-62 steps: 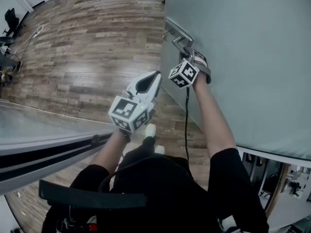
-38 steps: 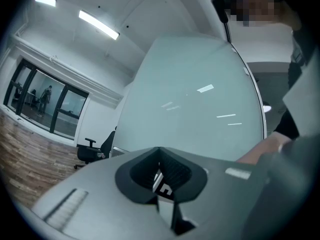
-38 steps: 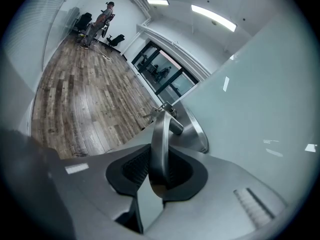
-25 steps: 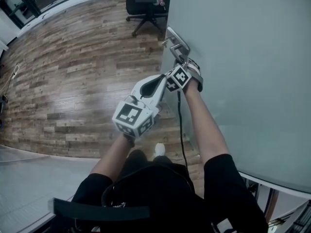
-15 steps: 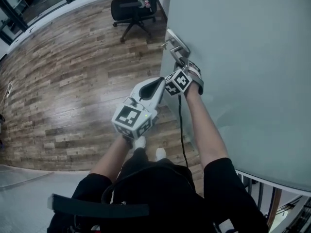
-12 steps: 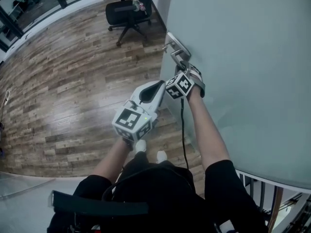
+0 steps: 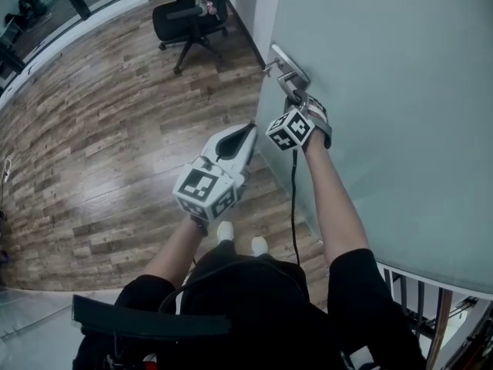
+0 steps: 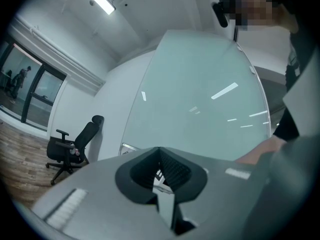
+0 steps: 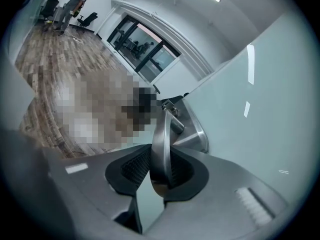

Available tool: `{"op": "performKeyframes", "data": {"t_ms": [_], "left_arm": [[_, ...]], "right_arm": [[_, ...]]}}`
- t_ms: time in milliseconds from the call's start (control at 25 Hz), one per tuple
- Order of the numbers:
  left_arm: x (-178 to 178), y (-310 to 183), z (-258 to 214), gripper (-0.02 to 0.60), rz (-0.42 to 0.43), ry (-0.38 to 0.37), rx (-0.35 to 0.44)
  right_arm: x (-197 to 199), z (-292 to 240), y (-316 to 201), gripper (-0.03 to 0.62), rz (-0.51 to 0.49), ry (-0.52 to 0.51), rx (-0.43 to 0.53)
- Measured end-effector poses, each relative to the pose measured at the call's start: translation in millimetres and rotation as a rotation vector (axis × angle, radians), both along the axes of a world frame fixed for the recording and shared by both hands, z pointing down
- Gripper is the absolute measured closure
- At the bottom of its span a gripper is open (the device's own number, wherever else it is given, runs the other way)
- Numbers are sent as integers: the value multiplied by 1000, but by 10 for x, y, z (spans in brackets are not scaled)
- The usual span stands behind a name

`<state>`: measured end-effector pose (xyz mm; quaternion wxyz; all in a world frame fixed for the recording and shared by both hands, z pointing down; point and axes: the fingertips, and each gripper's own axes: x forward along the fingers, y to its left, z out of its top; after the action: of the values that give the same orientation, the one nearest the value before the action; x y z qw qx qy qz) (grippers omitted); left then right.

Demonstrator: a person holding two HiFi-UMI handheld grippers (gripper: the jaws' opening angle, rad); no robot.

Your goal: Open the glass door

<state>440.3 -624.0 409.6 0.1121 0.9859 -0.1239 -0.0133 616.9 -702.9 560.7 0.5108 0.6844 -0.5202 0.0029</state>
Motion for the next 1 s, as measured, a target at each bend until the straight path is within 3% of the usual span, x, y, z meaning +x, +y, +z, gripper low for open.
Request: {"op": "performKeyframes", "data": {"t_ms": [200, 280, 400, 680, 720, 840, 920, 1000], "left_arm": [[-6, 29, -40, 580, -36, -4, 8], [-33, 62, -54, 580, -60, -9, 9], [-111, 111, -61, 580, -92, -20, 12], [-258, 214, -141, 580, -172, -27, 16], [-273, 243, -151, 580, -179, -25, 18], [-305, 372, -198, 580, -187, -7, 27], [-374, 462, -245, 580, -213, -11, 23], [-473, 561, -298, 580, -239, -15, 23]], "right_arm": [[30, -8, -23, 484, -15, -19, -15], [40, -26, -30, 471, -17, 22, -17], [25, -163, -31, 461, -18, 131, 25], [-110, -399, 224, 447, -19, 104, 132], [-155, -489, 302, 470, -17, 90, 167], [-410, -765, 575, 496, -52, -53, 289], [-711, -954, 803, 551, -118, -253, 368], [-1037, -1158, 1075, 564, -182, -472, 436]]}}
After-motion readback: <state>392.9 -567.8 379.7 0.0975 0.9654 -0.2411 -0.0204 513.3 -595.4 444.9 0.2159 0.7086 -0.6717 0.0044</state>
